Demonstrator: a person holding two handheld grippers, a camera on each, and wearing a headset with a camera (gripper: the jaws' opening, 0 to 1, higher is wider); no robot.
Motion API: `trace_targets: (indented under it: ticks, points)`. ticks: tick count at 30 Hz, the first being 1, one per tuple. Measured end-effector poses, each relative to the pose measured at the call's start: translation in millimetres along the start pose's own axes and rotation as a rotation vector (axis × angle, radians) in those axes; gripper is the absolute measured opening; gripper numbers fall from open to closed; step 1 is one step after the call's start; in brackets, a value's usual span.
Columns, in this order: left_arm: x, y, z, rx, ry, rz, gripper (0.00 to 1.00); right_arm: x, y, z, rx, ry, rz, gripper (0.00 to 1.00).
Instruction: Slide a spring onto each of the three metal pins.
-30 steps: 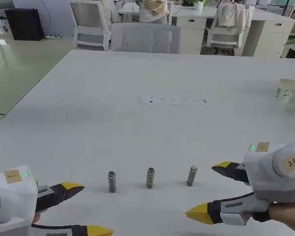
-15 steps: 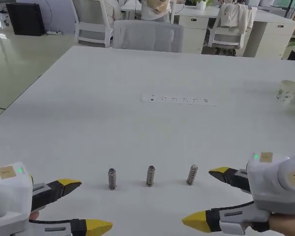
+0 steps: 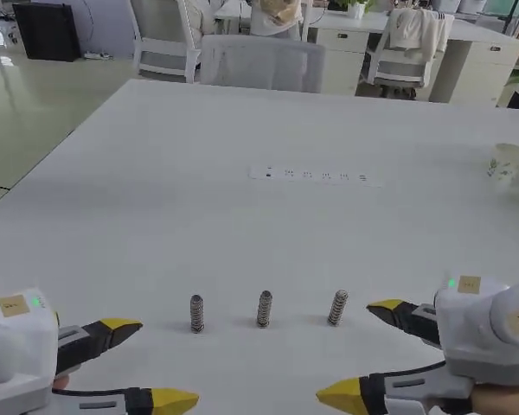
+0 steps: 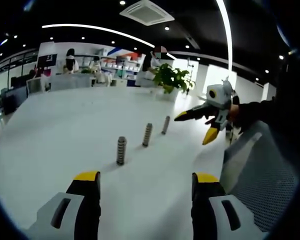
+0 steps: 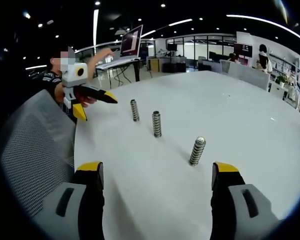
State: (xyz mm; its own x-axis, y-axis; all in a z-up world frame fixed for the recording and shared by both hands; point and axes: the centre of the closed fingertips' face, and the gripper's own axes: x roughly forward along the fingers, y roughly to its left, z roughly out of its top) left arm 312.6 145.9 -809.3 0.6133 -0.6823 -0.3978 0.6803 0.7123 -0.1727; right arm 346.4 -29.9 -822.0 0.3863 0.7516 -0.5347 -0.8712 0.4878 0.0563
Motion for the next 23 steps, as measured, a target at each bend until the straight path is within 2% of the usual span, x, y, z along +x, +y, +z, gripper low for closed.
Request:
trace_targets:
  ticks: [23]
  points:
    - [-0.3,1.3,1.3,-0.013,-0.012,0.007,0.70,-0.5,1.1,3.2,0.012,-0.013,-0.005,0.90]
